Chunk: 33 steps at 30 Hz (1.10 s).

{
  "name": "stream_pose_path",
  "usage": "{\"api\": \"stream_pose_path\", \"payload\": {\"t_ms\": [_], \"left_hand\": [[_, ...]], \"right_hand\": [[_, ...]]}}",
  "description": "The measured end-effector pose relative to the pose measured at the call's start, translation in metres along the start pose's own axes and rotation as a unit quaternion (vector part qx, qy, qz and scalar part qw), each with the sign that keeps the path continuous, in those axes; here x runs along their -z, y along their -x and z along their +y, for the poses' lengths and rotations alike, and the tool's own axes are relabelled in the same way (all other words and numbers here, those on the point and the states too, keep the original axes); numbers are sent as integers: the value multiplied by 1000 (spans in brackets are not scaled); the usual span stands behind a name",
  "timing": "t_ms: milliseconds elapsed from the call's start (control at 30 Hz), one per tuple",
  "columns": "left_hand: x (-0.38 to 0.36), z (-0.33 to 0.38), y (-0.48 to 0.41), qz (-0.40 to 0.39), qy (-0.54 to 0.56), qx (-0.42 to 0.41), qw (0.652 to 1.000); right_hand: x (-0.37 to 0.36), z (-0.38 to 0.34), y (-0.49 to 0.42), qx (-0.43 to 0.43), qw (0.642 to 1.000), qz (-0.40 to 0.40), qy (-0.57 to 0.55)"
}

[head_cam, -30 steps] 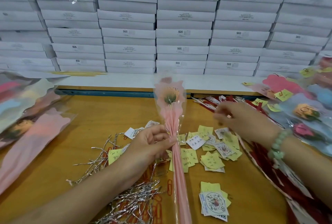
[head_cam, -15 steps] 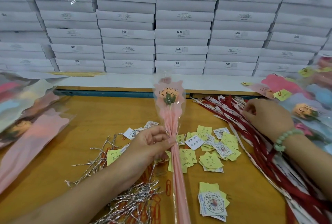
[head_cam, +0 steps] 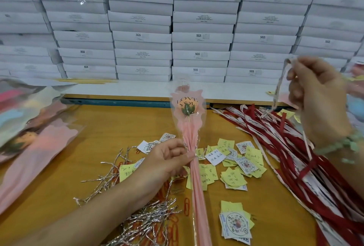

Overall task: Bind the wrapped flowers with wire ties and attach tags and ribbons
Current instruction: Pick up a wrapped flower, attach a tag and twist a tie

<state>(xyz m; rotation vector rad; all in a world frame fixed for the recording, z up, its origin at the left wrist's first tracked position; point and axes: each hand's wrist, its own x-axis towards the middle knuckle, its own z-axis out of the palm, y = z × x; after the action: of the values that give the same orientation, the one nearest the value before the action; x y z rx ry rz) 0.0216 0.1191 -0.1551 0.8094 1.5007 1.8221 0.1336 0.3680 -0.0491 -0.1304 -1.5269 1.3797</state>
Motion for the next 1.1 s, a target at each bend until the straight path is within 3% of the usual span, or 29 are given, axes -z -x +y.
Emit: {"api": "stream_pose_path", "payload": {"t_ms": [133, 233, 300, 400, 467, 567, 667, 733, 967, 1100], "left_hand": [[-1, 2, 1, 2, 3, 3, 1000], [-1, 2, 2, 4, 5, 4, 1000], [-1, 1, 1, 10, 11, 5, 1000], [0, 2, 1, 4, 21, 3, 1000], [1, 2, 1, -3, 24, 8, 1000], [1, 2, 0, -6, 23, 10, 1000], [0, 3, 1, 2, 8, 9, 1000], [-1, 4, 2, 8, 17, 18, 1000], [-3, 8, 3, 15, 28, 2, 999], [-3, 8, 2, 11, 21, -6, 1000]], "right_hand": [[-14, -30, 12, 50, 996, -73, -1], [-24, -45, 27, 15, 983, -182, -4], [-31, -51, 38, -28, 956, -289, -33], [-38, -60, 52, -75, 885, -443, -124], [-41, -59, 57, -79, 848, -495, -174], [-46, -45, 63, -100, 856, -498, -100], [-50, -20, 68, -157, 871, -462, 59], [-52, -3, 74, -173, 862, -455, 142], [-57, 23, 90, -205, 856, -419, 221], [-56, 26, 90, -317, 846, -401, 154]]}}
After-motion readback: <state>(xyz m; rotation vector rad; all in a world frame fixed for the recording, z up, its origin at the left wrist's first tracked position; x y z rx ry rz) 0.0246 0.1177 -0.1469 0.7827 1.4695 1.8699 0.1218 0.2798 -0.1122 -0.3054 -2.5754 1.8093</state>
